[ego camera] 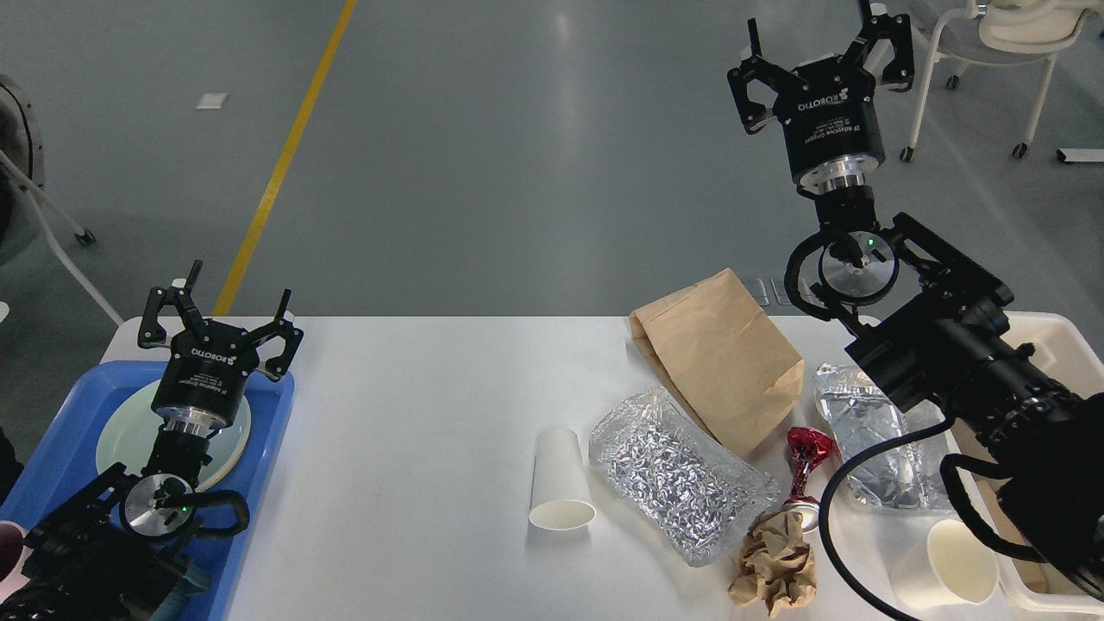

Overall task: Tidy desktop
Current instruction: 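Raise the right gripper and move it over the brown paper bag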

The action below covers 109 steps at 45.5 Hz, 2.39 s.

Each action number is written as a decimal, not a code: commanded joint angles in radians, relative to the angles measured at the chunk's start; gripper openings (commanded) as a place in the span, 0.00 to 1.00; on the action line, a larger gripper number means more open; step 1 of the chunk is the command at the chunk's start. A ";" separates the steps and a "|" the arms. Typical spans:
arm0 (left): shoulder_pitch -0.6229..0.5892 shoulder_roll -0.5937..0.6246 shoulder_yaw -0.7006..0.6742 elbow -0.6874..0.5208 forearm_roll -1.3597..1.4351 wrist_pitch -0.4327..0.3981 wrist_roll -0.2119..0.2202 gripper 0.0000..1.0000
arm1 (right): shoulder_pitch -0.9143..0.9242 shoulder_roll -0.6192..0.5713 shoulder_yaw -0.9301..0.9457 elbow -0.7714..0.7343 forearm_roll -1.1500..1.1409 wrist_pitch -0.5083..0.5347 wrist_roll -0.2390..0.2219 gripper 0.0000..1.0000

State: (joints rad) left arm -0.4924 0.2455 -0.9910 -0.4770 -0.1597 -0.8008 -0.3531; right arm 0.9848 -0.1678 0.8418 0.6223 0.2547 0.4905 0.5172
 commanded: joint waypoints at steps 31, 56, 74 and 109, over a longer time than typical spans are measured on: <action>0.000 0.000 0.000 0.000 0.000 0.000 -0.001 1.00 | -0.075 -0.147 -0.055 -0.110 0.014 0.008 0.003 1.00; 0.000 0.000 0.000 0.000 0.000 0.000 -0.001 1.00 | 0.132 -0.154 -0.574 -0.191 -0.011 -0.004 -0.247 1.00; 0.000 0.000 0.000 0.000 0.000 0.000 -0.001 1.00 | 0.886 -0.162 -1.720 0.304 -0.414 -0.004 -0.306 1.00; 0.000 0.000 -0.001 0.000 0.000 0.000 -0.001 1.00 | 1.453 0.060 -2.293 1.116 -0.338 -0.047 -0.358 1.00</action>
State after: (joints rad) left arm -0.4902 0.2454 -0.9926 -0.4771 -0.1594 -0.8007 -0.3544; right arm 2.5278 -0.1443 -1.4472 1.7449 -0.0904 0.5799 0.2089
